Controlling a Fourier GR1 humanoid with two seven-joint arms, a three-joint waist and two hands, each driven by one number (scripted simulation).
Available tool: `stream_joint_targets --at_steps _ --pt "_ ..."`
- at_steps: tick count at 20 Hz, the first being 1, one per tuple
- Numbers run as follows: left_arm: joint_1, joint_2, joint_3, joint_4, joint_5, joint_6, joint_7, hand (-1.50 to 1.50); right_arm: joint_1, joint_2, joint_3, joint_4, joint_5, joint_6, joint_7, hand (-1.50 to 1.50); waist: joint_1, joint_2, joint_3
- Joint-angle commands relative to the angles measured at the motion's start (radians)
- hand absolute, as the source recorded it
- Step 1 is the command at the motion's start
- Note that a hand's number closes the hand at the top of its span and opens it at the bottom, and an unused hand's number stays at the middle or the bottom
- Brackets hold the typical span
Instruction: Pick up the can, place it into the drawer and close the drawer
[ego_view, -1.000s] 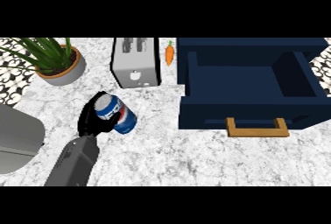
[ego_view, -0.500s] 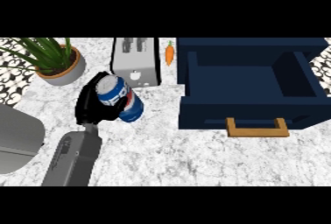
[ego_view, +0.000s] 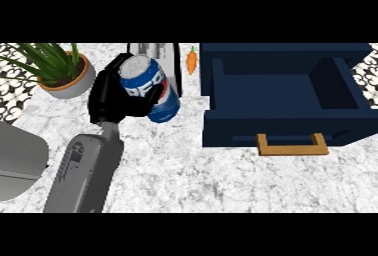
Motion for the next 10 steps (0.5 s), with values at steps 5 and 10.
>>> stream_joint_targets --at_steps 5,10 --pt "-0.137 -0.002 -0.051 -0.014 -0.053 0.111 0.093 1.50 -0.032 -0.054 -0.023 -0.030 -0.062 -0.038 0.073 -1.50 -0.002 0.001 0.000" --pt "-0.285 -0.002 -0.087 0.027 -0.027 0.210 0.162 1.50 -0.027 -0.065 -0.060 0.029 -0.066 0.000 0.044 -1.50 -0.004 0.001 0.000"
